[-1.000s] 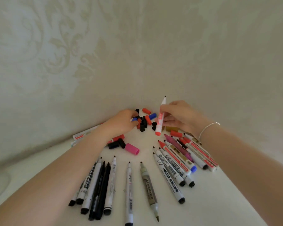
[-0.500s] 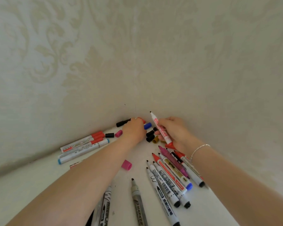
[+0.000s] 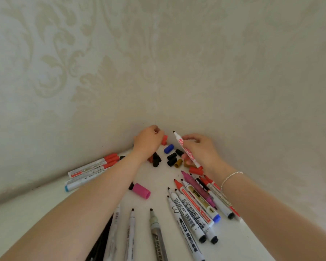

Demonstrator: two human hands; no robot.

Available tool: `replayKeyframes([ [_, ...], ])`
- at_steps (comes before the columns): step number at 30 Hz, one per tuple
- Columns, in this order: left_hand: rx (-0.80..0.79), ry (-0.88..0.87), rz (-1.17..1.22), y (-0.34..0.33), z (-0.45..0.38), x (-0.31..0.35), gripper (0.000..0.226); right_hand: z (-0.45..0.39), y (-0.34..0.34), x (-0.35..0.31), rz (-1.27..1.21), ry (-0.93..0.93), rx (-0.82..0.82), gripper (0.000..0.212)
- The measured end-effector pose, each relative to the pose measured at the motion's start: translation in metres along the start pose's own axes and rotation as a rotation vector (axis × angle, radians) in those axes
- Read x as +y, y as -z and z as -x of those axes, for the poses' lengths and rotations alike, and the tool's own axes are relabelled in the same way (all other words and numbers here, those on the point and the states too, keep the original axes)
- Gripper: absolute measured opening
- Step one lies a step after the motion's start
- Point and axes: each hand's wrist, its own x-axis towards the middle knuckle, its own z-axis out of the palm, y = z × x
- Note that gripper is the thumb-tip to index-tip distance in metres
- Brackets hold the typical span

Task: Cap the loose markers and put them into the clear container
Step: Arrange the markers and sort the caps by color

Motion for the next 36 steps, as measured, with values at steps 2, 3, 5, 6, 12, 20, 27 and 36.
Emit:
replayKeyframes([
  [2,-0.129,0.129,0.356,0.016,0.008,0.01,0.026,0.002,-0.002,-0.002,0.032,0.025,-0.016,0.02],
  [3,-0.188,0.21,0.467,0.022,0.012,0.015,0.027,0.002,-0.004,-0.003,0.048,0.034,-0.028,0.021],
  [5,-0.251,0.32,0.58,0.03,0.02,0.019,0.026,0.004,-0.009,-0.004,0.077,0.046,-0.042,0.022],
  [6,-0.263,0.344,0.606,0.032,0.024,0.019,0.026,0.005,-0.011,-0.005,0.084,0.051,-0.039,0.022],
  [12,-0.24,0.386,0.697,0.037,0.03,0.018,0.031,0.007,-0.017,-0.006,0.106,0.072,0.002,0.019],
  [20,-0.295,0.323,0.594,0.042,0.032,0.012,0.025,0.009,-0.023,-0.006,0.193,0.083,-0.061,0.013],
  [27,-0.366,0.208,0.692,0.043,0.03,0.003,0.024,0.007,-0.035,0.0,0.199,0.155,-0.092,0.036],
  [36,-0.372,0.183,0.63,0.045,0.035,0.002,0.034,0.01,-0.045,-0.006,0.169,0.194,-0.212,0.067],
])
